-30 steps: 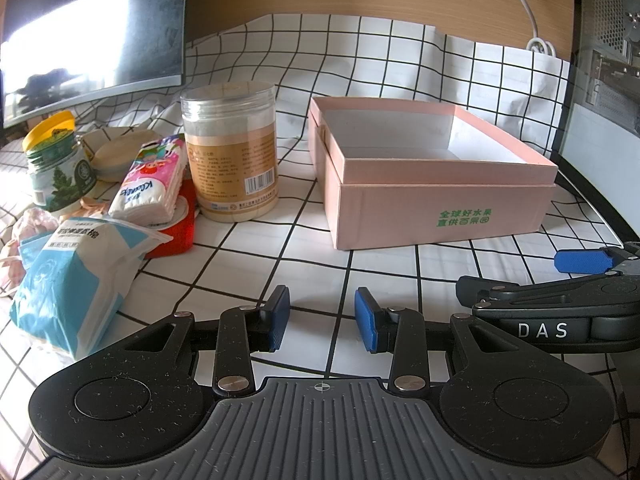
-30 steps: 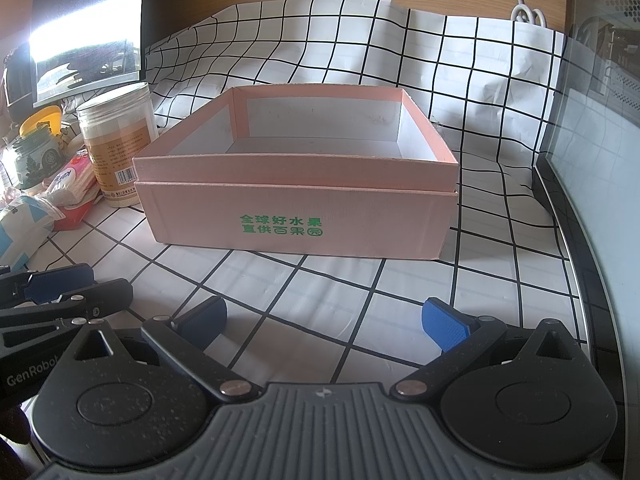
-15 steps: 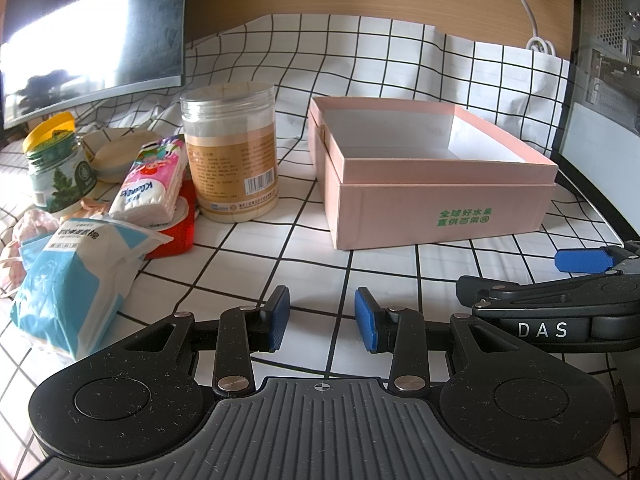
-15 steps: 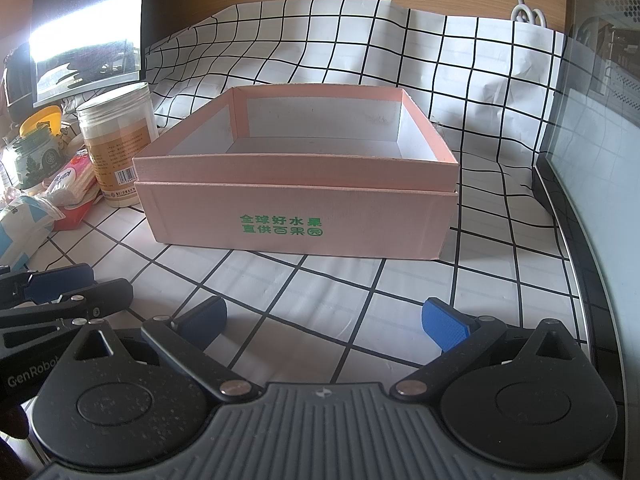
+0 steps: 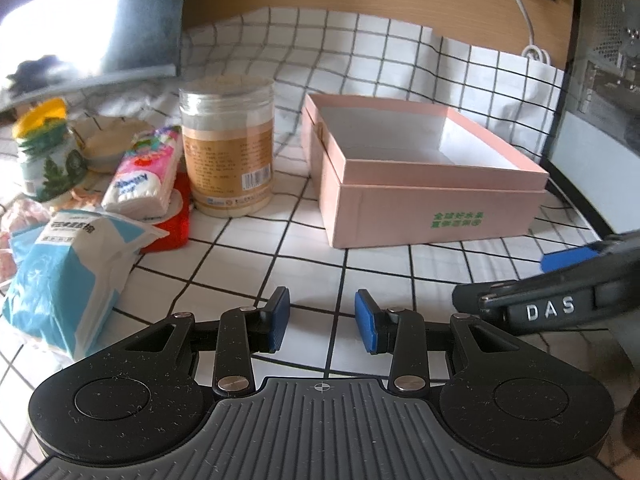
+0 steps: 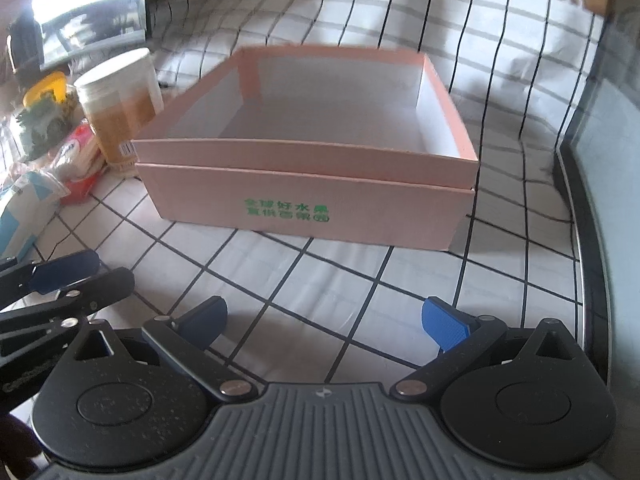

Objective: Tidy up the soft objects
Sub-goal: 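Grasp the blue wet-cotton pack with the left tool while the right tool grasps the pink Kleenex pack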

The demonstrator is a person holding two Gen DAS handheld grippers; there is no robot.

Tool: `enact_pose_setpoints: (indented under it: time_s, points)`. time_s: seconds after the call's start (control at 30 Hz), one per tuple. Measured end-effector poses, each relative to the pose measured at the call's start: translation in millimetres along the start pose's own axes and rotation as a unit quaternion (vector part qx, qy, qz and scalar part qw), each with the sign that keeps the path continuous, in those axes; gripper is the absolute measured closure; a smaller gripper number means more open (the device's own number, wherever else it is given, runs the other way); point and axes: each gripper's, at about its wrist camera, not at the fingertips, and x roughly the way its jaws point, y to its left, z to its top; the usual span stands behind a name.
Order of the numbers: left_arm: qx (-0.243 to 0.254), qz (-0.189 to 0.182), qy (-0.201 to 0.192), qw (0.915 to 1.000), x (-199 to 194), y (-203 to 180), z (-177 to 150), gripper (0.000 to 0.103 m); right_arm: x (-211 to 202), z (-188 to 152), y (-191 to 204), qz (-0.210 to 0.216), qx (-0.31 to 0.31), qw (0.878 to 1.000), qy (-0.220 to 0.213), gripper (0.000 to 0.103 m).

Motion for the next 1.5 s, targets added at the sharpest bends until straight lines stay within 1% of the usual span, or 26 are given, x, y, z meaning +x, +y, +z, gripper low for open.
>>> enact_pose_setpoints:
  time_s: [0.07, 0.13, 0.2, 0.23, 0.27, 0.33, 0.37, 0.4, 0.43, 0.5, 0.53, 0.57, 0.63, 0.73, 0.77, 0.8, 0.87, 0.93, 1.07, 1.17, 1.23, 1.27, 1.3, 1.33, 1.4, 1.5]
  points:
    - [-0.012, -0.026, 0.009, 0.9996, -8.9, 11.4, 9.9, 0.063, -1.0, 0.6, 2.2, -0.009, 0.007, 1.000, 0.013, 0.000]
    - [-0.015, -0.023, -0.014, 0.9995, -29.0, 28.5, 22.0, 0.063, -2.1, 1.8, 4.1, -0.017, 0.016, 0.999, 0.022, 0.000]
    - [-0.009, 0.003, -0.049, 0.9987, -52.7, 50.7, 33.7, 0.063, -2.1, 3.8, 5.5, -0.014, 0.012, 0.999, 0.028, 0.000]
    - [-0.007, 0.030, -0.065, 0.9974, -62.1, 65.1, 39.0, 0.063, -2.2, 3.2, 5.5, -0.012, 0.010, 1.000, 0.026, 0.000]
    - [-0.011, 0.054, -0.069, 0.9961, -66.6, 76.8, 43.2, 0.063, -2.3, 2.8, 6.0, -0.012, 0.010, 1.000, 0.023, 0.000]
    - [-0.028, 0.095, -0.049, 0.9939, -65.7, 107.1, 52.2, 0.064, -3.3, -0.1, 7.4, -0.013, 0.010, 1.000, 0.014, 0.000]
    - [-0.030, 0.106, -0.028, 0.9935, -60.6, 119.7, 55.0, 0.064, -3.8, -0.8, 7.8, -0.014, 0.011, 1.000, 0.012, 0.000]
    - [-0.036, 0.105, -0.004, 0.9938, -54.5, 130.6, 57.6, 0.064, -4.5, -1.3, 8.4, -0.016, 0.014, 1.000, 0.012, 0.000]
    - [-0.046, 0.089, 0.011, 0.9949, -50.6, 138.5, 58.6, 0.064, -4.9, -1.0, 8.5, -0.018, 0.018, 1.000, 0.013, 0.000]
    - [-0.073, 0.028, 0.040, 0.9961, -41.8, 154.9, 59.8, 0.064, -8.9, -2.9, 10.6, -0.024, 0.029, 0.999, 0.016, 0.000]
    - [-0.066, 0.020, 0.049, 0.9964, -38.4, 154.8, 59.4, 0.064, -13.7, -5.5, 12.8, -0.026, 0.033, 0.999, 0.012, 0.000]
    - [-0.038, 0.025, 0.056, 0.9974, -33.9, 150.7, 59.0, 0.063, -19.1, -8.2, 15.2, -0.027, 0.034, 0.999, 0.006, 0.000]
    - [0.011, 0.039, 0.052, 0.9978, -27.5, 139.1, 57.0, 0.061, -29.0, -10.5, 21.5, -0.026, 0.030, 0.999, -0.007, 0.000]
    - [0.042, 0.062, 0.052, 0.9959, -19.6, 128.7, 57.7, 0.053, -42.5, -9.1, 39.1, -0.035, 0.003, 0.999, -0.023, 0.000]
    - [0.053, 0.074, 0.057, 0.9943, -15.7, 126.7, 57.7, 0.046, -45.2, -7.0, 44.4, -0.037, -0.006, 0.999, -0.026, 0.000]
    - [0.057, 0.079, 0.065, 0.9931, -10.7, 128.5, 57.1, 0.043, -48.1, -4.7, 50.7, -0.038, -0.014, 0.999, -0.030, 0.000]
    - [0.038, 0.074, 0.084, 0.9930, -5.4, 135.0, 52.2, 0.038, -51.9, 0.5, 60.1, -0.035, -0.021, 0.999, -0.036, 0.000]
    - [0.018, 0.065, 0.078, 0.9947, -6.3, 141.6, 49.8, 0.038, -57.3, 6.8, 68.3, -0.024, -0.020, 0.999, -0.044, 0.000]
    - [-0.035, 0.018, 0.063, 0.9972, -16.8, 163.0, 51.4, 0.042, -65.9, 25.0, 90.3, -0.005, -0.032, 0.997, -0.069, 0.000]
    - [-0.052, 0.006, 0.051, 0.9974, -26.6, 177.6, 52.8, 0.047, -69.0, 40.9, 119.1, 0.002, -0.059, 0.993, -0.101, 0.000]
    - [-0.074, -0.008, 0.056, 0.9956, -33.9, 191.1, 55.2, 0.047, -66.0, 53.4, 140.0, 0.007, -0.064, 0.991, -0.116, 0.001]
    - [-0.086, -0.017, 0.063, 0.9942, -38.5, 199.5, 57.3, 0.048, -62.8, 61.0, 152.5, 0.012, -0.060, 0.991, -0.119, 0.004]
    - [-0.095, -0.026, 0.068, 0.9928, -43.6, 208.3, 59.3, 0.048, -57.8, 68.3, 163.0, 0.021, -0.055, 0.991, -0.116, 0.012]
    - [-0.099, -0.033, 0.072, 0.9920, -49.0, 216.3, 60.8, 0.048, -51.5, 75.7, 174.4, 0.033, -0.054, 0.992, -0.109, 0.015]
    - [-0.090, -0.038, 0.074, 0.9925, -59.4, 232.9, 63.4, 0.048, -35.7, 89.3, 202.3, 0.042, -0.060, 0.993, -0.097, 0.023]
    - [-0.088, -0.045, 0.073, 0.9924, -71.4, 256.3, 66.9, 0.048, -11.3, 100.6, 242.7, 0.012, -0.080, 0.992, -0.100, 0.024]
